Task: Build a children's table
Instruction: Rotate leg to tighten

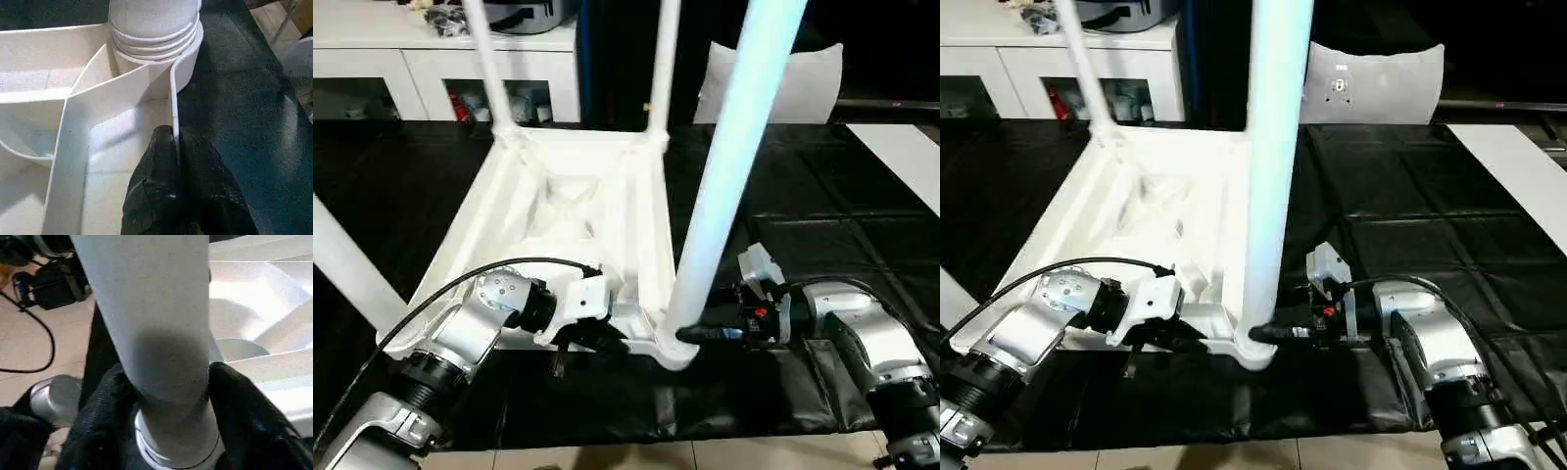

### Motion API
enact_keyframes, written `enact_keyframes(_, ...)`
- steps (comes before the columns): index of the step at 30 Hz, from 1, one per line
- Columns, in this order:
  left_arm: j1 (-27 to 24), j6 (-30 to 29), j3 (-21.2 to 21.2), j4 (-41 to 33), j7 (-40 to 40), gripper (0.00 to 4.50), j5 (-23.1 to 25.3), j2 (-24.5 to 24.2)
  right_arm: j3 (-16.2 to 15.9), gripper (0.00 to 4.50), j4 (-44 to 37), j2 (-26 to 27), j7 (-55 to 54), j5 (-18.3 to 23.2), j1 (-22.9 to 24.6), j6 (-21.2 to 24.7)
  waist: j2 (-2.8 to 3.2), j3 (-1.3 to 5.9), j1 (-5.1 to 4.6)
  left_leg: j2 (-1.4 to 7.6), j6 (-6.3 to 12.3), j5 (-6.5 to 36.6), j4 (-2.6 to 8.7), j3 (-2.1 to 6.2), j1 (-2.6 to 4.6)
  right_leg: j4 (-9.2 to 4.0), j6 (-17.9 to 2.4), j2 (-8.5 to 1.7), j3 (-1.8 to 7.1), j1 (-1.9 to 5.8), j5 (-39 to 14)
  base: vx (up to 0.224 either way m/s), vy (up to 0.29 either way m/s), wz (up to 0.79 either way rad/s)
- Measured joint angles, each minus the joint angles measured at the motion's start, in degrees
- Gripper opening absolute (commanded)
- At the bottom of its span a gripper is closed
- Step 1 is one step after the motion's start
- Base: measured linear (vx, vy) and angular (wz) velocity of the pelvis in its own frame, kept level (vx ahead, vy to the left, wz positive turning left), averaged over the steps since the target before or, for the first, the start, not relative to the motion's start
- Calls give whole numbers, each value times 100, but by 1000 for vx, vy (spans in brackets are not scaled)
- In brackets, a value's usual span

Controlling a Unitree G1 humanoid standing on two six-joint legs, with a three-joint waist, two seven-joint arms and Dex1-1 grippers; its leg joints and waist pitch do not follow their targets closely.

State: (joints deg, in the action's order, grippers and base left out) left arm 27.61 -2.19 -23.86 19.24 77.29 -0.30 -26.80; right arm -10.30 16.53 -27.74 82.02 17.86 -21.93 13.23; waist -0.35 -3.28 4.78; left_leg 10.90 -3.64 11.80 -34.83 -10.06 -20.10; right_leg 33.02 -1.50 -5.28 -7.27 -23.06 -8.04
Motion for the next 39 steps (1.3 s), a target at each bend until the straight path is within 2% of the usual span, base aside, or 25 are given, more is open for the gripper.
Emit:
enact_keyframes(7,16,13,-2,2,39,0,-1,-11,-34,194,41,-9,87,16,-59,66,-7,1,18,0,0,0,0,0,0,3,0,2,3,0,0,0,0,0)
enact_keyframes(11,16,-35,40,2,62,0,-16,2,-9,193,-29,-2,46,79,-50,298,-6,2,19,0,0,0,0,-1,1,4,0,2,3,0,0,0,0,0)
enact_keyframes(16,59,-607,167,17,-427,0,40,179,217,193,-432,214,-834,66,203,739,3,2,-1,0,-13,-9,-2,0,10,6,0,3,6,6,0,0,0,0)
enact_keyframes(17,69,-786,237,38,-633,0,88,251,285,193,-494,329,-1152,-28,221,819,4,3,-34,-2,-18,-12,-2,0,10,4,1,3,7,6,0,0,0,0)
enact_keyframes(21,149,-1433,414,87,-1487,0,273,658,621,193,-527,953,-2692,-326,213,1055,2,3,-353,-1,-31,-21,-11,5,0,-17,3,5,-11,8,-1,0,0,0)
enact_keyframes(23,161,-1670,524,130,-1904,0,323,937,761,193,-544,1198,-3292,-484,164,1180,5,5,-477,3,-31,-21,-13,26,7,-52,3,4,-55,15,-1,0,0,0)
enact_keyframes(26,361,-2058,678,374,-2804,0,529,1448,970,193,-460,1862,-4697,-818,-47,1344,37,13,-601,17,-31,-21,-14,57,-17,-122,4,-11,-149,27,-1,0,0,0)
enact_keyframes(28,458,-2232,740,488,-3339,0,644,1766,1078,193,-382,2195,-5467,-984,-167,1360,50,15,-642,18,-29,-21,-12,67,-32,-157,4,-11,-164,31,-1,0,0,0)
enact_keyframes(31,543,-2350,764,577,-3788,0,703,2041,1139,193,-247,2342,-5929,-1085,-252,1193,64,17,-662,14,-14,-12,-4,72,-49,-198,5,-11,-166,39,0,0,0,0)
enact_keyframes(33,576,-2340,715,580,-3887,0,751,2078,1197,247,-229,2419,-6040,-1111,-247,1100,64,18,-656,8,2,-3,-3,68,-60,-194,4,-11,-147,32,7,0,0,0)
enact_keyframes(35,593,-2326,712,580,-3889,0,768,2083,1229,261,-251,2480,-6071,-1111,-247,1101,64,18,-640,4,15,8,-4,59,-90,-189,-4,-11,-132,23,51,0,0,0)
enact_keyframes(37,596,-2303,716,571,-3864,0,768,2078,1226,266,-307,2480,-6069,-1115,-229,1118,66,19,-594,6,23,13,1,54,-87,-165,-7,-12,-126,14,72,0,0,0)
enact_keyframes(39,596,-2263,719,565,-3826,0,767,2056,1213,300,-356,2476,-6055,-1127,-210,1114,69,21,-552,7,30,8,15,53,-83,-122,-10,-11,-121,-6,63,0,0,0)
